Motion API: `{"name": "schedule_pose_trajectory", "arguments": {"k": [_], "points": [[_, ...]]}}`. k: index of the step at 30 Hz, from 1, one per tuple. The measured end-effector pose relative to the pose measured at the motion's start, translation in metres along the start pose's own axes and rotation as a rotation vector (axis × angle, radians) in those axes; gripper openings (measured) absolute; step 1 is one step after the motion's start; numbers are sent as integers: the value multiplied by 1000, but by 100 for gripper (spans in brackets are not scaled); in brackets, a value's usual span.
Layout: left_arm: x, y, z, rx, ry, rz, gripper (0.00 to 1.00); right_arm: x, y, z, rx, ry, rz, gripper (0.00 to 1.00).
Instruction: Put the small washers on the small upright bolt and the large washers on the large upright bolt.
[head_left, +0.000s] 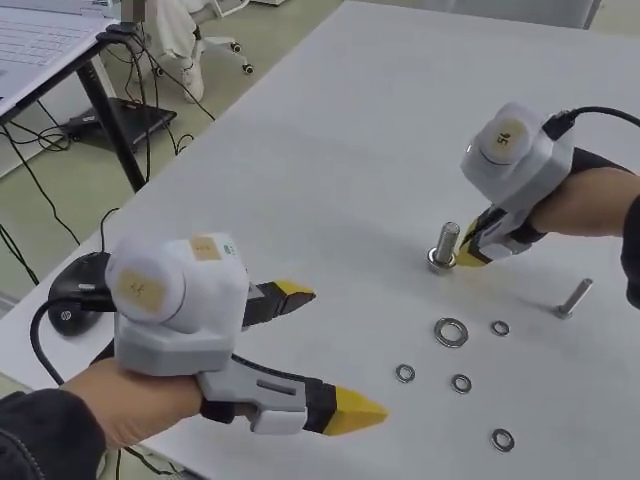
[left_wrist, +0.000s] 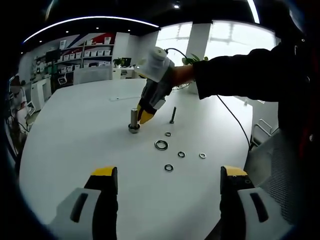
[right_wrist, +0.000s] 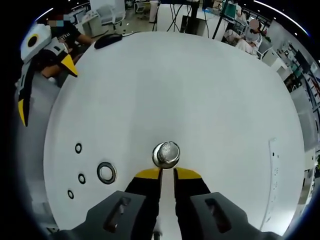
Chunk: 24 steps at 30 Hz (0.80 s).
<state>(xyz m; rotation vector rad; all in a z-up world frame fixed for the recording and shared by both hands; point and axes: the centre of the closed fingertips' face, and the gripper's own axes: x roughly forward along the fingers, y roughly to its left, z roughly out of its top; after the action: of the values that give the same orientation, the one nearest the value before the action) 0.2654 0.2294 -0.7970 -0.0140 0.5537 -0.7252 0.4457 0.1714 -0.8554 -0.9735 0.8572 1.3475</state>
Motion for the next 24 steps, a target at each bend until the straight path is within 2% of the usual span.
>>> {"name": "schedule_pose_trajectory", "arguments": {"k": [14,24], "points": [[0,-1,0,5,-2,-4,84,-5,4,-3,-6,5,-4,16],[-1,-3,1,9,-5,-8,84,-12,12,-4,-5,1,-4,24]]}}
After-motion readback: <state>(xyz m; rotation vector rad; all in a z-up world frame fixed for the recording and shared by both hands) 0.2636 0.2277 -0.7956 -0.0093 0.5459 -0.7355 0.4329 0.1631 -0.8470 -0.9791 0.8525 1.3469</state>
